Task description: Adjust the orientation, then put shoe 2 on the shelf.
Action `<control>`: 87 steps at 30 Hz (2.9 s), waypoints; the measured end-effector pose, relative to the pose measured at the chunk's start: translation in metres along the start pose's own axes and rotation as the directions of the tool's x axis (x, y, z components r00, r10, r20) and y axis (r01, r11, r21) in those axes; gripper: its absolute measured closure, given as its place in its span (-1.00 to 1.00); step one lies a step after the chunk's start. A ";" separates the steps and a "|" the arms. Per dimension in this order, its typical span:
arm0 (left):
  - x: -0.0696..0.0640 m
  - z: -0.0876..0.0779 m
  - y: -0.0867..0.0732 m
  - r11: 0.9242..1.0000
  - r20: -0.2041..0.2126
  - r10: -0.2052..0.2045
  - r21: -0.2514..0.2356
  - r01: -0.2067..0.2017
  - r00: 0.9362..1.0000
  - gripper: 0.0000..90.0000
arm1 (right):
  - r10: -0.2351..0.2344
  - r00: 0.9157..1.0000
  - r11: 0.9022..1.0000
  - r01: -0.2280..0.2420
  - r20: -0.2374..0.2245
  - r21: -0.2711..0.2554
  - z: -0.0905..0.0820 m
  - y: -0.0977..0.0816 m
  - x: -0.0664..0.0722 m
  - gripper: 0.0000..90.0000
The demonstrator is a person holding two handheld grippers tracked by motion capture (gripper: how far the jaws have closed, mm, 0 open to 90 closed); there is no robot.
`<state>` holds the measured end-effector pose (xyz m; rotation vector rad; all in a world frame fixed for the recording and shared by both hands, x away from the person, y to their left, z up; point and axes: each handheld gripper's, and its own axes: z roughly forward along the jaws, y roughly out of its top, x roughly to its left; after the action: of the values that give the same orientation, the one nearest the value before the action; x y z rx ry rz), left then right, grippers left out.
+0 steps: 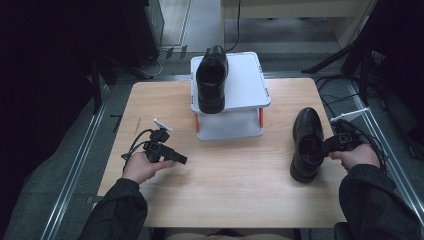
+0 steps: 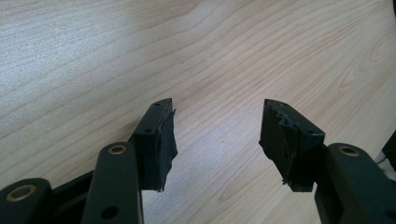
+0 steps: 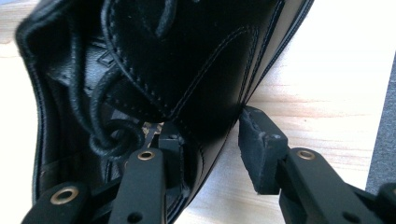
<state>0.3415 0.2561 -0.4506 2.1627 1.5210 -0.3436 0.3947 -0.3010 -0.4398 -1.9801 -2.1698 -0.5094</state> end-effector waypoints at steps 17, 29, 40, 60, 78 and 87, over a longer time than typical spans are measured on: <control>0.000 0.000 0.000 1.000 -0.001 -0.002 0.000 0.002 1.000 -0.01 | 0.027 0.999 1.000 -0.026 0.022 -0.016 0.013 0.001 -0.002 0.53; 0.002 0.000 0.000 1.000 -0.006 -0.014 -0.005 0.014 1.000 -0.01 | 0.095 0.995 0.995 -0.094 0.039 -0.011 0.008 0.003 -0.007 0.79; 0.003 -0.001 0.000 1.000 -0.002 -0.021 -0.007 0.021 1.000 -0.01 | 0.163 0.986 0.987 -0.163 0.028 0.005 -0.003 0.016 -0.015 0.88; 0.003 -0.002 -0.001 1.000 0.012 -0.011 -0.014 0.011 1.000 -0.01 | 0.125 0.992 0.992 -0.125 -0.002 0.013 -0.035 0.072 0.041 0.89; 0.001 -0.002 -0.001 1.000 0.014 -0.003 -0.006 0.003 1.000 -0.01 | 0.134 0.991 0.988 -0.134 -0.005 -0.082 -0.127 0.123 0.090 0.89; 0.000 -0.001 -0.002 1.000 0.011 0.011 0.003 -0.011 1.000 -0.01 | 0.123 0.992 0.984 -0.127 -0.034 -0.122 -0.149 0.145 0.121 0.89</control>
<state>0.3399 0.2575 -0.4501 2.1673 1.5027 -0.3535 0.5081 -0.2316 -0.2395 -2.1436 -2.0274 -0.6622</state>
